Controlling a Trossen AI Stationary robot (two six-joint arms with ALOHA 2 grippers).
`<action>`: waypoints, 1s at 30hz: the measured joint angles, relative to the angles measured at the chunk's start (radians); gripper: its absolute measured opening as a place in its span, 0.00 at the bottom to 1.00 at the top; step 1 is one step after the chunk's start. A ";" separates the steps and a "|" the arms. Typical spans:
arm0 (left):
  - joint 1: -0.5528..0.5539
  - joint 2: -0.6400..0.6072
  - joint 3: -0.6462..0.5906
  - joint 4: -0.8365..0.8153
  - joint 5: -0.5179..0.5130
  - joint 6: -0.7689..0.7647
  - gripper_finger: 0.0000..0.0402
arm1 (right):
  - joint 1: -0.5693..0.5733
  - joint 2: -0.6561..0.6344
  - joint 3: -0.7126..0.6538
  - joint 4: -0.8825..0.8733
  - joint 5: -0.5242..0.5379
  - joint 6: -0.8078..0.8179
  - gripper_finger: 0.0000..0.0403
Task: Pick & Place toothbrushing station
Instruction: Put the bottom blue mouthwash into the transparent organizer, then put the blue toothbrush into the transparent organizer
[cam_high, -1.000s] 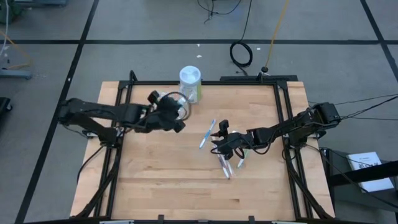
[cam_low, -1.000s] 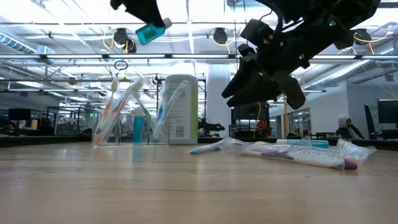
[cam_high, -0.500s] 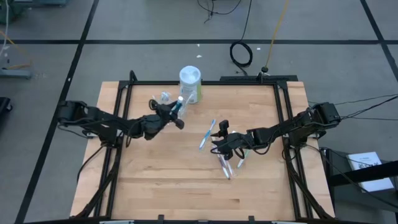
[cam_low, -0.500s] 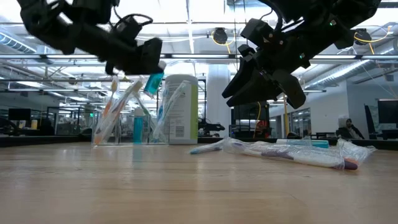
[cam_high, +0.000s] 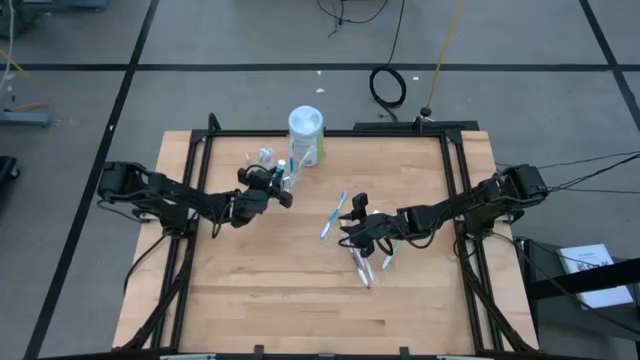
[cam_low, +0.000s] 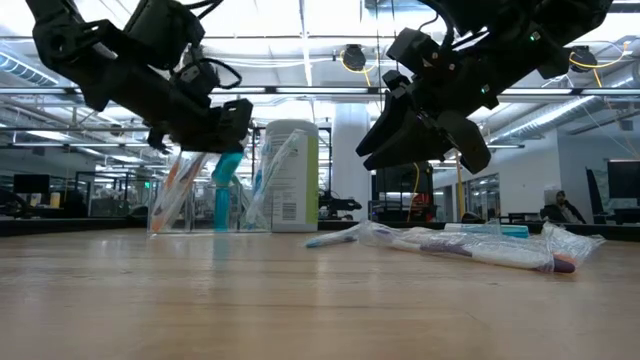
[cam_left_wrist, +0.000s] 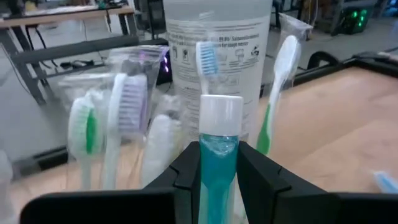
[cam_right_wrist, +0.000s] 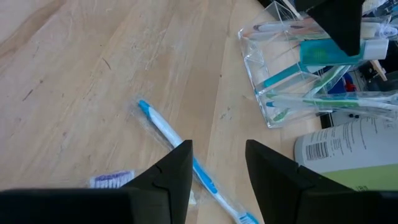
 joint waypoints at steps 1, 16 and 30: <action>-0.001 0.000 0.000 -0.007 -0.003 -0.018 0.19 | 0.000 0.000 0.000 0.000 0.000 0.000 0.35; 0.026 0.000 0.000 -0.176 0.106 -0.157 0.24 | 0.000 0.000 0.000 0.000 0.000 0.000 0.35; 0.037 -0.024 0.006 -0.171 0.120 -0.123 0.49 | 0.000 0.000 0.000 0.000 0.000 0.000 0.35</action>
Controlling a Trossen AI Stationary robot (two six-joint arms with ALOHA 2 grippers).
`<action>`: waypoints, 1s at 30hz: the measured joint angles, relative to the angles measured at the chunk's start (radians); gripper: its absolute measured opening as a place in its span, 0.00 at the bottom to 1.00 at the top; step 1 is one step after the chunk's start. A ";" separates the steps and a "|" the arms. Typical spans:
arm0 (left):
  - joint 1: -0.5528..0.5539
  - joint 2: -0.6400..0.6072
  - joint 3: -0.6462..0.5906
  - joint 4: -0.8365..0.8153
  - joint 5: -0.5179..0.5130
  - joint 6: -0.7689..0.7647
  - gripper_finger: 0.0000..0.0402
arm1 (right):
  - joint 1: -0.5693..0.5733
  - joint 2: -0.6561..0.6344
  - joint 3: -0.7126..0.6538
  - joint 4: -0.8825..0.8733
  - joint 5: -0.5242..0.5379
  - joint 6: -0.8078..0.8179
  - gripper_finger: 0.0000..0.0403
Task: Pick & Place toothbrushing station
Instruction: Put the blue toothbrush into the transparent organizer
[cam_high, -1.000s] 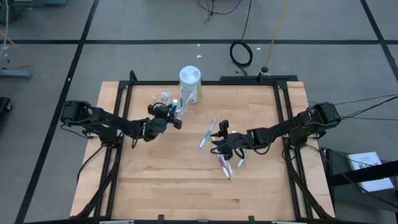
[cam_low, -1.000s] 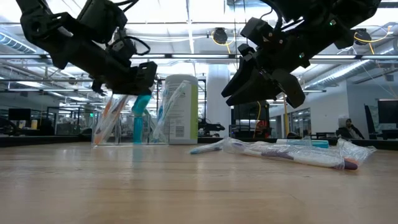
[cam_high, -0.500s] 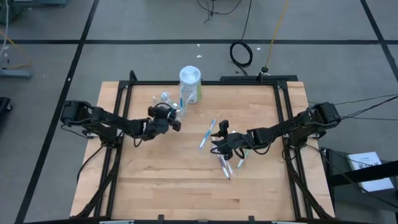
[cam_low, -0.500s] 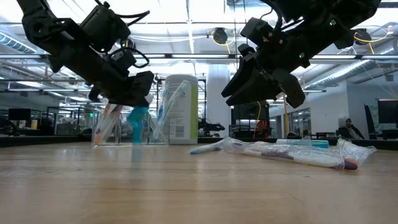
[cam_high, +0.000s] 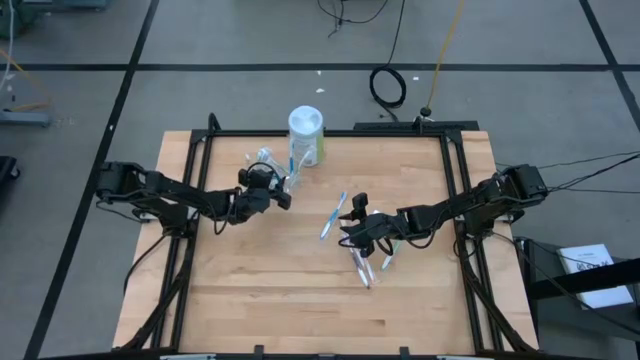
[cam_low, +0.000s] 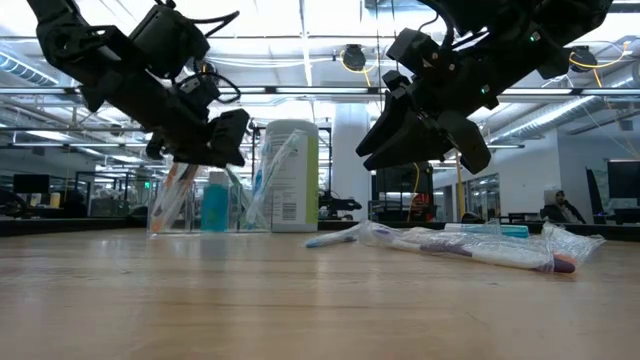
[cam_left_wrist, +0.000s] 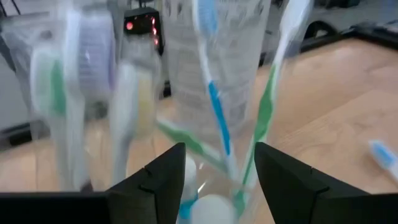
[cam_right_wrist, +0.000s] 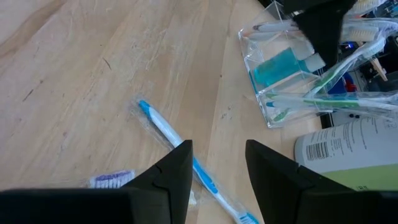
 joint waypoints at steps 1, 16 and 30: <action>0.000 -0.009 0.004 0.000 0.000 0.007 0.50 | 0.000 0.000 0.000 0.000 0.000 0.000 0.35; -0.056 -0.178 0.126 -0.001 0.219 0.314 0.50 | -0.052 -0.172 -0.002 -0.256 0.001 0.293 0.35; -0.045 0.106 0.476 -0.364 0.561 0.215 0.50 | -0.171 -0.287 0.000 -0.632 0.000 0.599 0.35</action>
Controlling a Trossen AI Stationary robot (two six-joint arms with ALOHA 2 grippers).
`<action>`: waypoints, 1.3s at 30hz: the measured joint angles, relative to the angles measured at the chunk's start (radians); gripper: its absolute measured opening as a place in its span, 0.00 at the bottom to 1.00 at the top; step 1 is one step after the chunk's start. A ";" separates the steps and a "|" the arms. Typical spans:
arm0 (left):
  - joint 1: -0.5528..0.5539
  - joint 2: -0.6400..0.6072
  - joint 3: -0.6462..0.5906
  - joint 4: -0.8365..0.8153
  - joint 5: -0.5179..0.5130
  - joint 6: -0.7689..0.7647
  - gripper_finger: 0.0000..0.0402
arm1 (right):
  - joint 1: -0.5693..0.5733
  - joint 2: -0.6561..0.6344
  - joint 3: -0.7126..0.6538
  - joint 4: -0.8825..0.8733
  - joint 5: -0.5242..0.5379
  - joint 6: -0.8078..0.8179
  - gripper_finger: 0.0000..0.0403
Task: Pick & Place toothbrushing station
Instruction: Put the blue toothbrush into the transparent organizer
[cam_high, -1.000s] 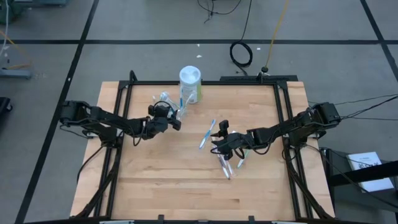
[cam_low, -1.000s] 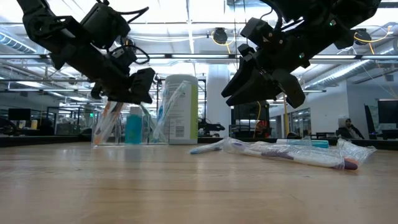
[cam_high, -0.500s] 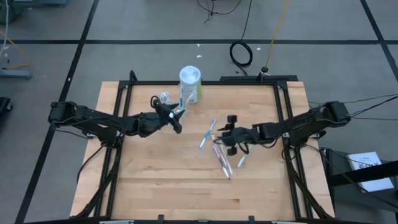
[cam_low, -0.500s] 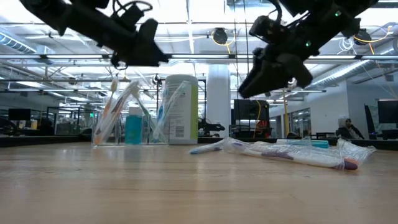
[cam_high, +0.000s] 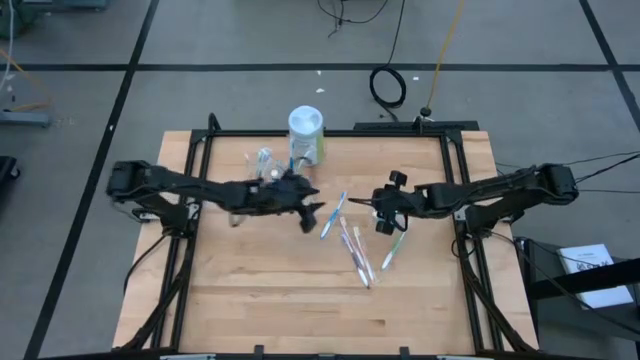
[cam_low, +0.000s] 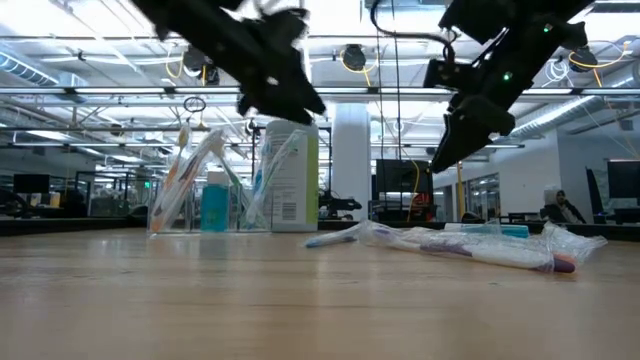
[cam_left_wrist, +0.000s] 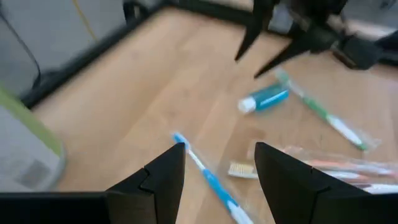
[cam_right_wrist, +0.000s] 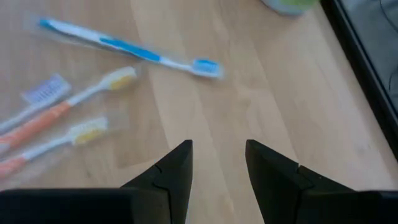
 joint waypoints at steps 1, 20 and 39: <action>0.004 0.045 0.047 -0.030 0.015 -0.021 0.50 | -0.005 0.003 0.001 -0.010 0.000 0.003 0.35; 0.114 0.586 0.526 -0.340 0.023 -0.176 0.50 | -0.004 0.004 0.000 -0.064 -0.002 0.003 0.35; 0.111 0.550 0.522 -0.410 0.077 -0.179 0.03 | -0.003 0.003 0.000 -0.112 -0.260 0.066 0.35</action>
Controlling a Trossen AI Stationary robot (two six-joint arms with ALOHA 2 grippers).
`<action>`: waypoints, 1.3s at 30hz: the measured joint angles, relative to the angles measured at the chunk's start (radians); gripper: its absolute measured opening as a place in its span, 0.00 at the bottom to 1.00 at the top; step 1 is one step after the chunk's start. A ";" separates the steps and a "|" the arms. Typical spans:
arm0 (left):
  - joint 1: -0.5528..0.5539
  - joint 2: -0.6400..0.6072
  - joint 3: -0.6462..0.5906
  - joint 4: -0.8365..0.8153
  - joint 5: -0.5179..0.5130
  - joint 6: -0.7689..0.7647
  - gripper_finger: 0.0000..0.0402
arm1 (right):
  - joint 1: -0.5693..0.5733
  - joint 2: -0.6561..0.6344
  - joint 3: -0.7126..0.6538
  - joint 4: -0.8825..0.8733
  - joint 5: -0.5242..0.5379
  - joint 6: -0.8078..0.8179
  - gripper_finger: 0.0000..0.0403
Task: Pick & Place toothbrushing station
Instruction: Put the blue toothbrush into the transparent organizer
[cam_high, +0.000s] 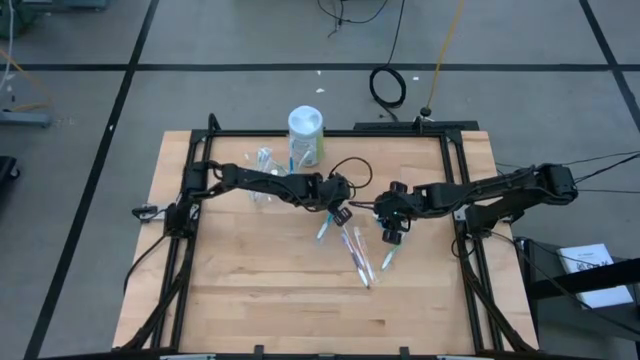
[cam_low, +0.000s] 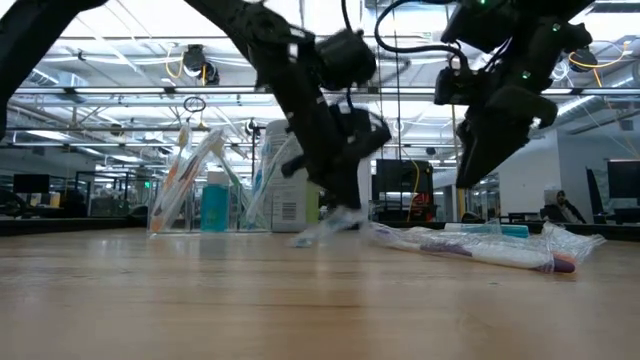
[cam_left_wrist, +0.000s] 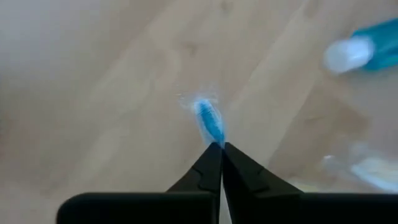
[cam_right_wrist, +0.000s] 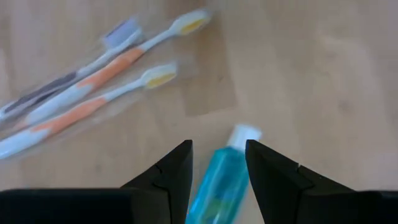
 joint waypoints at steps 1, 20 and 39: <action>-0.001 -0.022 0.000 -0.011 -0.011 0.009 0.03 | 0.000 0.000 0.000 -0.009 -0.023 0.000 0.35; -0.072 -0.564 -0.348 0.444 -0.532 0.362 0.01 | 0.040 -0.004 0.000 -0.027 -0.053 0.041 0.35; 0.020 -0.546 -0.751 1.046 -0.825 0.581 0.01 | 0.064 -0.004 0.000 0.014 -0.051 0.009 0.35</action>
